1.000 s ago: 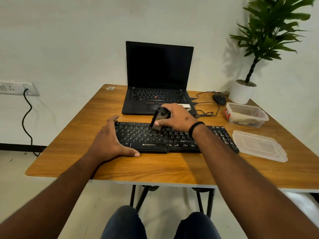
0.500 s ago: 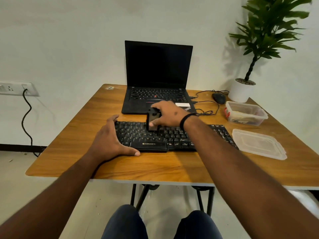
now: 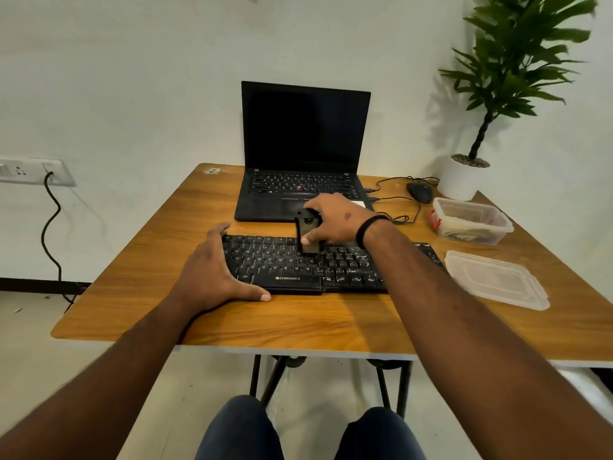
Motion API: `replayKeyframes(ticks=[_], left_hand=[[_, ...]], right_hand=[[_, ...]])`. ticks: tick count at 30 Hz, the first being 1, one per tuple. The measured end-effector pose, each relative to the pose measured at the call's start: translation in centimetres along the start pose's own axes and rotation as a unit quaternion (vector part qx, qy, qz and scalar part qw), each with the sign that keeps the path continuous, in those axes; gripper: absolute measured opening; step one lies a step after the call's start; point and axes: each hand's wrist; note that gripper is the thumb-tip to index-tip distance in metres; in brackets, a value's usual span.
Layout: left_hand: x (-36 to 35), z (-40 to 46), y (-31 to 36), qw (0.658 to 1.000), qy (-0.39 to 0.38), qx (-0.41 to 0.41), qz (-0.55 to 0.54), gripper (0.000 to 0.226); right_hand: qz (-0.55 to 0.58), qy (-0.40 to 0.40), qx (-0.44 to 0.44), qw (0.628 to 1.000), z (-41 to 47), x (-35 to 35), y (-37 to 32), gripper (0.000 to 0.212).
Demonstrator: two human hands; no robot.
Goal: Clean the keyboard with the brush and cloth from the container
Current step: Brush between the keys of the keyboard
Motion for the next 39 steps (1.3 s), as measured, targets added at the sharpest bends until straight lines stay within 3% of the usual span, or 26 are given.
replayKeyframes(ticks=[4,8,11,17,21,24,28,32,35,39], left_hand=[[0.0,-0.1,0.1,1.000,-0.002,-0.001,-0.003,0.162],[0.0,0.0,0.0,1.000,-0.001,-0.008,-0.001,0.160],[0.0,0.0,-0.1,1.000,0.002,-0.014,0.003,0.159],[-0.1,0.0,-0.1,1.000,0.001,-0.014,0.003,0.157],[0.0,-0.1,-0.1,1.000,0.001,-0.010,-0.002,0.159],[0.0,0.0,-0.1,1.000,0.000,-0.007,-0.007,0.159],[0.0,0.0,-0.1,1.000,-0.004,-0.004,-0.007,0.159],[0.1,0.0,-0.2,1.000,-0.001,-0.005,-0.006,0.160],[0.0,-0.1,-0.1,1.000,-0.001,-0.004,-0.007,0.160],[0.0,-0.1,0.0,1.000,0.002,-0.007,-0.009,0.162]], right_hand=[[0.025,0.070,0.033,0.997,0.3,-1.0,-1.2,0.027],[0.053,0.263,-0.039,0.963,-1.1,-1.1,-0.1,0.021],[0.093,0.314,-0.081,0.942,-2.2,-1.8,1.6,0.024],[0.063,0.239,-0.073,0.966,-2.6,-4.7,2.4,0.026],[0.072,0.303,-0.090,0.946,-2.7,-4.5,2.9,0.023],[0.076,0.244,-0.074,0.964,-3.1,-4.4,3.1,0.021],[0.048,0.292,-0.102,0.950,-3.4,-4.5,3.7,0.021],[0.061,0.270,-0.093,0.956,-3.6,-4.5,3.7,0.021],[0.020,0.298,-0.100,0.949,-3.7,-4.5,3.8,0.022],[0.024,0.262,-0.082,0.961,-3.5,-4.5,3.5,0.023]])
Point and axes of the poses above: each hand's wrist, its own z-axis towards the middle knuckle, its own x-axis out of the back of the hand, y = z × x, and after that the axes turned 9 degrees about -z, right-handed
